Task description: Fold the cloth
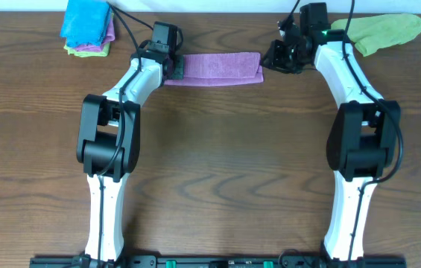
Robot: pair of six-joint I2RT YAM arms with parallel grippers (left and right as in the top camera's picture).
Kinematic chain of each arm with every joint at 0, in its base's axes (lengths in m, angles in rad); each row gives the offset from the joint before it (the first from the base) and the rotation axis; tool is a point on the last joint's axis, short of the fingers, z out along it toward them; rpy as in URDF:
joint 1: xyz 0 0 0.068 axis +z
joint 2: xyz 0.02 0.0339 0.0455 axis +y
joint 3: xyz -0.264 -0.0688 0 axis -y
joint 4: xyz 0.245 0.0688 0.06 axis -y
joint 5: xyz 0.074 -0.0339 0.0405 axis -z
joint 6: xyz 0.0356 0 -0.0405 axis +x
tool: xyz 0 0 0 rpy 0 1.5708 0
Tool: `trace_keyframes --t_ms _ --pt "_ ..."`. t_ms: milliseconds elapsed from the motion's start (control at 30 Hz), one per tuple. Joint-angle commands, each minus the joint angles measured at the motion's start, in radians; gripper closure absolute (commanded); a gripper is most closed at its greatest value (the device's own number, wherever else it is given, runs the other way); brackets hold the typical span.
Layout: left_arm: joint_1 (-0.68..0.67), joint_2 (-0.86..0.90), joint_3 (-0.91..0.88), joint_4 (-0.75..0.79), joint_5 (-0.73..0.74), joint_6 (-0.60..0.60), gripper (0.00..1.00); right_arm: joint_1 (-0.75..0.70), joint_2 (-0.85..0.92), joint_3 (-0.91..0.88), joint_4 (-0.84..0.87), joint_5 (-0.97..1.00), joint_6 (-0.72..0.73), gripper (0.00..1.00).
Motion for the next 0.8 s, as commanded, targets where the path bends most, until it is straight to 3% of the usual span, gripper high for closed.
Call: trace_keyframes --t_ms 0,100,233,600,767 --pt "0.002 0.048 0.002 -0.032 0.01 0.006 0.94 -0.028 -0.026 0.016 0.0 -0.006 -0.026 0.37" --pt "0.002 0.048 0.002 -0.033 0.011 0.006 0.94 -0.064 -0.018 0.016 0.019 -0.096 -0.029 0.21" --pt "0.001 0.048 0.002 -0.037 0.027 0.006 0.94 -0.103 0.019 0.016 0.064 -0.291 -0.029 0.16" --pt "0.001 0.048 0.002 -0.038 0.034 0.006 0.94 -0.113 0.149 0.016 0.245 -0.482 0.124 0.21" --pt "0.001 0.048 0.002 -0.037 0.034 0.006 0.94 -0.111 0.166 0.016 0.255 -0.472 0.129 0.18"
